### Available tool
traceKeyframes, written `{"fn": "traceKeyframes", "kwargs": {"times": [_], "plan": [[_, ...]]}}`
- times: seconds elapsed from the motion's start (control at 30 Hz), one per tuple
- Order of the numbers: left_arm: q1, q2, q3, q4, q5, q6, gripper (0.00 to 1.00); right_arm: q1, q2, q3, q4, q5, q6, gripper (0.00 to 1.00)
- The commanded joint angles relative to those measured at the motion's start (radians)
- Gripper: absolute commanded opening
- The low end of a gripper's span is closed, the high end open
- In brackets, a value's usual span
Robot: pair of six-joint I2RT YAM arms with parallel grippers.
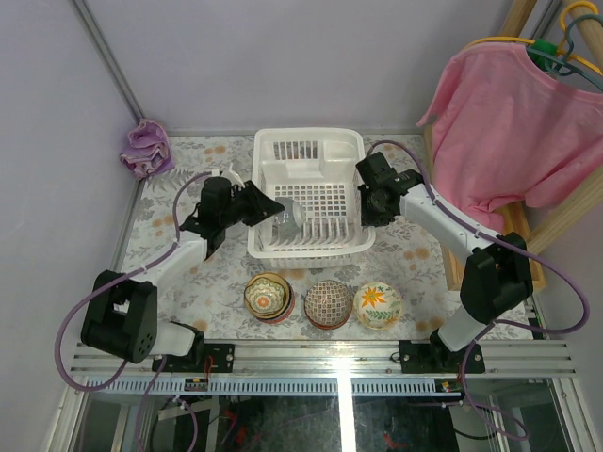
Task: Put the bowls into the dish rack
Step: Turn the bowl upside down on the dish rack.
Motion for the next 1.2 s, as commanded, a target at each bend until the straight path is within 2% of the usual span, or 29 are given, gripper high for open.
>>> {"fn": "traceKeyframes", "kwargs": {"times": [0.0, 0.17, 0.4, 0.87, 1.17], "plan": [[0.010, 0.011, -0.041, -0.270, -0.094, 0.094, 0.25, -0.009, 0.010, 0.011, -0.041, 0.090, -0.030, 0.08], [0.011, 0.002, -0.044, -0.310, -0.103, 0.093, 0.27, -0.010, 0.006, 0.010, -0.044, 0.086, -0.027, 0.08], [0.010, -0.061, -0.040, -0.405, -0.165, 0.103, 0.47, -0.009, -0.005, 0.011, -0.051, 0.082, -0.022, 0.08], [0.010, -0.151, 0.000, -0.598, -0.246, 0.121, 0.57, -0.010, -0.022, -0.005, -0.050, 0.076, -0.012, 0.09], [0.010, -0.210, 0.031, -0.683, -0.274, 0.127, 0.59, -0.009, -0.028, -0.013, -0.049, 0.071, -0.007, 0.09]]}}
